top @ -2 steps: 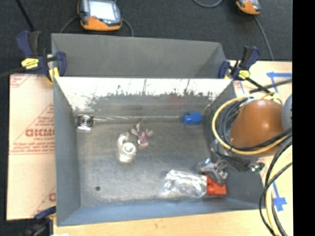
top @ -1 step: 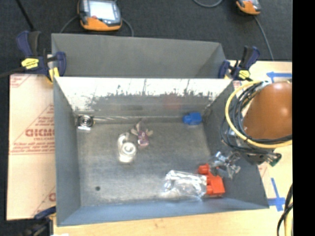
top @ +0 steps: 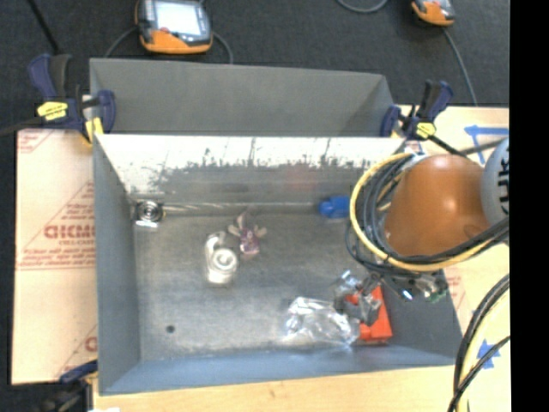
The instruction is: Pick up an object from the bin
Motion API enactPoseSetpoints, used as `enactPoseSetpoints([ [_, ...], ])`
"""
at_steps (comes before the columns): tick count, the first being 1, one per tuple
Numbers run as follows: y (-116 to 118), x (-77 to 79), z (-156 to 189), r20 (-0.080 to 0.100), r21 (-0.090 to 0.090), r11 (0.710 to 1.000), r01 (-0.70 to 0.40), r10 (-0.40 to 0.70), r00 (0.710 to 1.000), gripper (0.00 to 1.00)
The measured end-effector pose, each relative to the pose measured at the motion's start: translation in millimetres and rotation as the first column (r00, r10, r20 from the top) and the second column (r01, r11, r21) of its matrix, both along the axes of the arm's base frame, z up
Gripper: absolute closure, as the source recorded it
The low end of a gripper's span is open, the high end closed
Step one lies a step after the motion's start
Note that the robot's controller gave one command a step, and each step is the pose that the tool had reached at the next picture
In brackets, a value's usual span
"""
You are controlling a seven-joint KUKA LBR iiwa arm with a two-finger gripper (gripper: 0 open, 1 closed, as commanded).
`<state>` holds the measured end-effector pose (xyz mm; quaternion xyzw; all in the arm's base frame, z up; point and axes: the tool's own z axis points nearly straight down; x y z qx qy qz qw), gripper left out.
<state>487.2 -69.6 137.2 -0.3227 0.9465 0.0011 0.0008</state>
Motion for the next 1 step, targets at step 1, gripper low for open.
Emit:
enactPoseSetpoints([
  [1, -1.7, 0.1, 0.6, 0.001, -0.002, 1.0, 0.001, -0.001, 1.0, 0.0],
])
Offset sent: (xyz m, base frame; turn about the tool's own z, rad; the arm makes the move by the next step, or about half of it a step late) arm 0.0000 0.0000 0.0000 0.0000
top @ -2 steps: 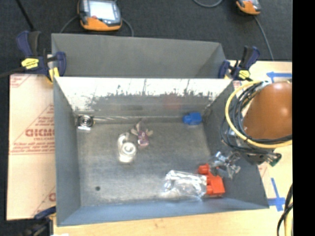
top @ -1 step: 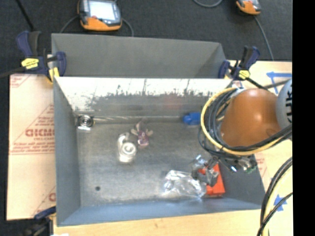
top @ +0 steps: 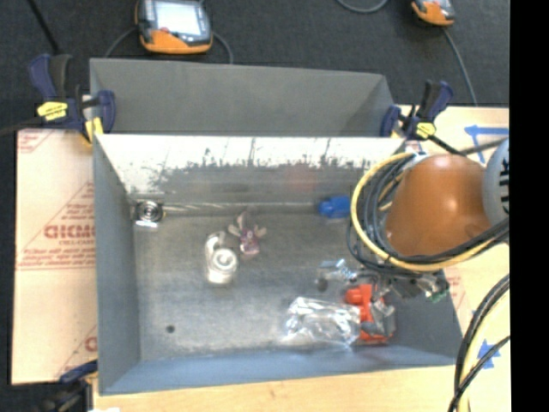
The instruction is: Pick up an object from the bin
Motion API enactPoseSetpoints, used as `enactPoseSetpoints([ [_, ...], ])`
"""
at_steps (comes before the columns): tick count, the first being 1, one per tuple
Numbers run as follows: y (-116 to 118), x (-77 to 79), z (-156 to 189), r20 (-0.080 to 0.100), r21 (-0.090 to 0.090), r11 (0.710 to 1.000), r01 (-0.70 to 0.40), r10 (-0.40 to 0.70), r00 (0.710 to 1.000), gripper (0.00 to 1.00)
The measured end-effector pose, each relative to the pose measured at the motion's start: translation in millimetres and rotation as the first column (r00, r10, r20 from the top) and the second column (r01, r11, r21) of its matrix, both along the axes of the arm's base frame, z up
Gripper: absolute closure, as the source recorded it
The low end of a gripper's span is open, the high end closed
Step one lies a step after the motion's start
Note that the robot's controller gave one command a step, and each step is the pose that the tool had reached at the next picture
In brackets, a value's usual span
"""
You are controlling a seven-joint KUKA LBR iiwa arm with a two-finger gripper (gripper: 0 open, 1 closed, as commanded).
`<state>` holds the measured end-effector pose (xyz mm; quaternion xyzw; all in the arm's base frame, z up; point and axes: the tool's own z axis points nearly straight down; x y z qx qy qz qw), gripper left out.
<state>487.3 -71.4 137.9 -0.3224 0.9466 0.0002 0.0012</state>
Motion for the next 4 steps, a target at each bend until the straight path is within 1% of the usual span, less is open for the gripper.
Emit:
enactPoseSetpoints([
  [1, -16, 27.1, -66, -0.004, -0.002, 0.949, -0.316, 0.316, 0.949, 0.0],
  [2, -58, 44.0, -66, 0.003, -0.003, 0.972, -0.233, 0.233, 0.972, 0.0],
  [3, -25, 14.9, -66, 0.001, -0.001, 0.966, -0.26, 0.26, 0.966, 0.0],
  [4, -27, 15.3, -67, -0.001, -0.002, 0.967, -0.257, 0.257, 0.967, 1.0],
])
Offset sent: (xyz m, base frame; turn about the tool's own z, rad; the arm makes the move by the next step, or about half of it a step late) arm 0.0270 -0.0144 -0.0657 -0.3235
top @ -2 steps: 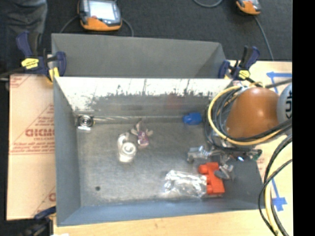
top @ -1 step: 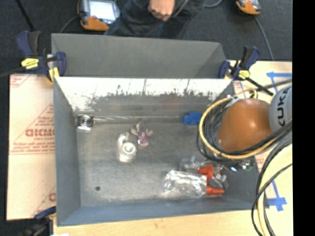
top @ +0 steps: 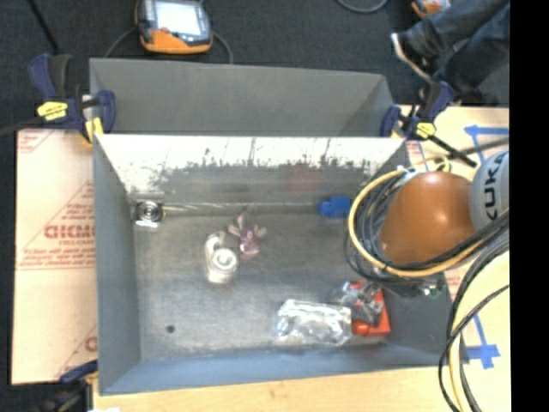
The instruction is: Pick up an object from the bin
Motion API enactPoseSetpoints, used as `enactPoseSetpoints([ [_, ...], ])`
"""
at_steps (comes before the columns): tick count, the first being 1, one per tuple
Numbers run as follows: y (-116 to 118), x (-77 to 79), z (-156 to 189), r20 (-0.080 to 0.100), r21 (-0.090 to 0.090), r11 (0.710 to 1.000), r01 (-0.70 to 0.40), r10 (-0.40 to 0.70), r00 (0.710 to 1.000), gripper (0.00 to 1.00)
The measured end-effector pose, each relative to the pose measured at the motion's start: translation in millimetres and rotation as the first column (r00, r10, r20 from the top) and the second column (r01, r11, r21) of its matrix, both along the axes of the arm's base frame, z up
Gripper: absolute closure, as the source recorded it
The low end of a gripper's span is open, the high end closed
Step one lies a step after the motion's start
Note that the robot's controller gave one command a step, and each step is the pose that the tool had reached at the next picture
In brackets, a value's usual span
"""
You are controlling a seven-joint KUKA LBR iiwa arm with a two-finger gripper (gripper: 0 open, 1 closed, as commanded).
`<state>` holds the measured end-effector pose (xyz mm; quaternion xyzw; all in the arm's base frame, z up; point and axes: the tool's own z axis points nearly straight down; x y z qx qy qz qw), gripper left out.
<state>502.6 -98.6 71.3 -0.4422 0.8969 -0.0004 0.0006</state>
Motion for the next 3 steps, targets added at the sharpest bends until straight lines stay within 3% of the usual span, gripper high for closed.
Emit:
enactPoseSetpoints([
  [1, -4, -7.6, 96, 0.008, -0.002, 1.0, 0.013, -0.013, 1.0, 1.0],
  [2, 49, 3.6, 78, 0.003, 0.001, 0.942, -0.336, 0.336, 0.942, 1.0],
  [3, -53, 20.1, 57, 0.001, -0.004, 0.938, -0.347, 0.347, 0.938, 1.0],
])
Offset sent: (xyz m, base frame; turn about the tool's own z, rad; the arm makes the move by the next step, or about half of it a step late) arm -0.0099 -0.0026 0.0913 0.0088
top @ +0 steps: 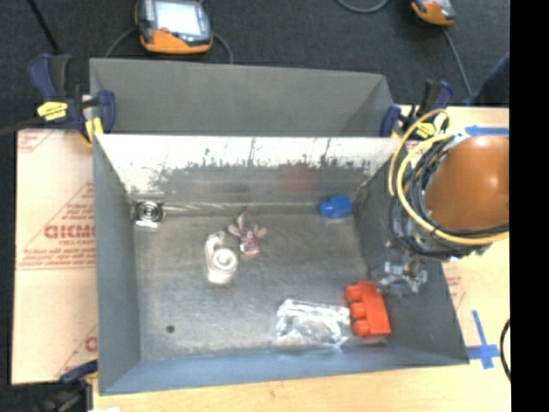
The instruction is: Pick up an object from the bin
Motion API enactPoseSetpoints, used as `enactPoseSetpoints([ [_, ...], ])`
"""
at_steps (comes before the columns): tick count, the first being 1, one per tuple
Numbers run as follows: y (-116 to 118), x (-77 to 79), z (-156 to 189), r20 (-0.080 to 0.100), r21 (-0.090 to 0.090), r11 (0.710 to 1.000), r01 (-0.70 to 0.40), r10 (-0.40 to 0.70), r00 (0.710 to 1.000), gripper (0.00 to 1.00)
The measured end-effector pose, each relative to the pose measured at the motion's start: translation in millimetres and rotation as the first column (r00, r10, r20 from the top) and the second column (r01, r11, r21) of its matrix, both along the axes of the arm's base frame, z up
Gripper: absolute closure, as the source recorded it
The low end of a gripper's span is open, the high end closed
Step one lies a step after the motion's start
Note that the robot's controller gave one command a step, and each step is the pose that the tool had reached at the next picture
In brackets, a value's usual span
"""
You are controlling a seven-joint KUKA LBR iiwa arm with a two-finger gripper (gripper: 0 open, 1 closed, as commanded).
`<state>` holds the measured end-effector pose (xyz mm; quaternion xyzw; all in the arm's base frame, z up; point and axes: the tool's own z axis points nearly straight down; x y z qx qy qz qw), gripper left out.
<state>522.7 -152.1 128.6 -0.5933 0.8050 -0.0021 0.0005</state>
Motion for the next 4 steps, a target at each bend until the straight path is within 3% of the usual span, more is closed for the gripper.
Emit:
enactPoseSetpoints([
  [1, 6, 0.5, 1, -0.001, 0.006, 1.0, -0.004, 0.004, 1.0, 0.0],
  [2, 18, -1.0, -54, 0.004, 0.01, 0.99, -0.138, 0.138, 0.99, 0.0],
  [3, 20, -1.5, -56, 0.007, 0.015, 0.991, -0.135, 0.135, 0.991, 1.0],
  [4, 54, 1.9, 157, 0.007, 0.0, 0.99, -0.14, 0.14, 0.99, 1.0],
])
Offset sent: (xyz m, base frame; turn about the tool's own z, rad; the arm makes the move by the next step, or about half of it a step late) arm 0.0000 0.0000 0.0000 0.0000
